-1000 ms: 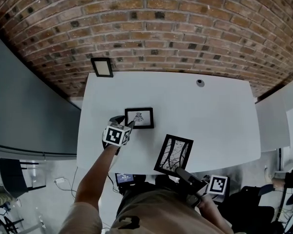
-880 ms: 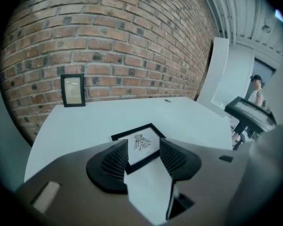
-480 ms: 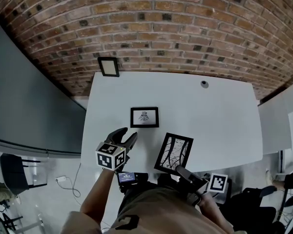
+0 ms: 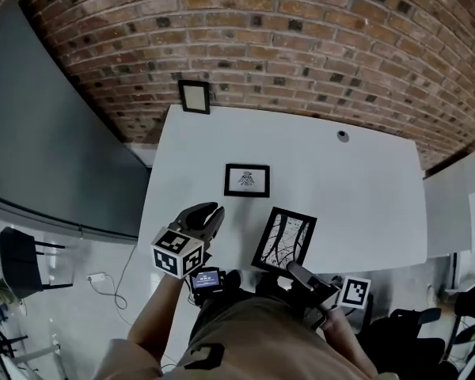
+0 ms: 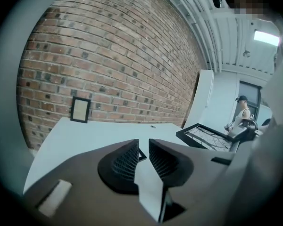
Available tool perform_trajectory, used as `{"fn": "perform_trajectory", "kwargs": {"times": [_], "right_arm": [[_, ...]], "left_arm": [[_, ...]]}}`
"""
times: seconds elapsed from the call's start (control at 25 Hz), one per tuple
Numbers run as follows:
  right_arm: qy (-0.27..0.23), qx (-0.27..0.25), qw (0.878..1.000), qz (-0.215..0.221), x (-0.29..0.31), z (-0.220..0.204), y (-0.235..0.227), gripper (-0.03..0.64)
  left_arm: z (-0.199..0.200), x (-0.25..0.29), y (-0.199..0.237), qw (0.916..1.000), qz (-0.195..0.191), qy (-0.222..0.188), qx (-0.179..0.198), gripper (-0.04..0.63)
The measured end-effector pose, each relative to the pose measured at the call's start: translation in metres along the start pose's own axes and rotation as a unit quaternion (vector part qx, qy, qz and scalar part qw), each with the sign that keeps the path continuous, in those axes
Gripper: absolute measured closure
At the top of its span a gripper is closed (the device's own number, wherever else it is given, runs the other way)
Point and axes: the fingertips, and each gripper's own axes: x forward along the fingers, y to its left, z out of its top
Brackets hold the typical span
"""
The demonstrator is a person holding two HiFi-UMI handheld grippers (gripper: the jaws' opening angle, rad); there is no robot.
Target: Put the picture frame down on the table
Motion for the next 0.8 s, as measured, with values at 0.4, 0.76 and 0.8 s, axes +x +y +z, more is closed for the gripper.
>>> {"fn": "perform_trajectory", "kwargs": {"times": [0.4, 0.76, 0.8], "right_arm": [[-0.006, -0.013, 1.000, 0.003, 0.005, -0.027, 0.008, 0.560], [-0.022, -0.015, 1.000, -0.006, 0.005, -0.051, 0.009, 0.560], [-0.025, -0.015, 1.000, -0.008, 0.004, -0.053, 0.008, 0.560]], "left_arm": [[-0.012, -0.047, -0.012, 0.9993, -0.035, -0.009, -0.013, 0.583], [-0.032, -0.066, -0.026, 0.9961, -0.083, -0.004, -0.032, 0.586], [-0.035, -0.067, -0.026, 0.9957, -0.086, -0.003, -0.035, 0.586]]}}
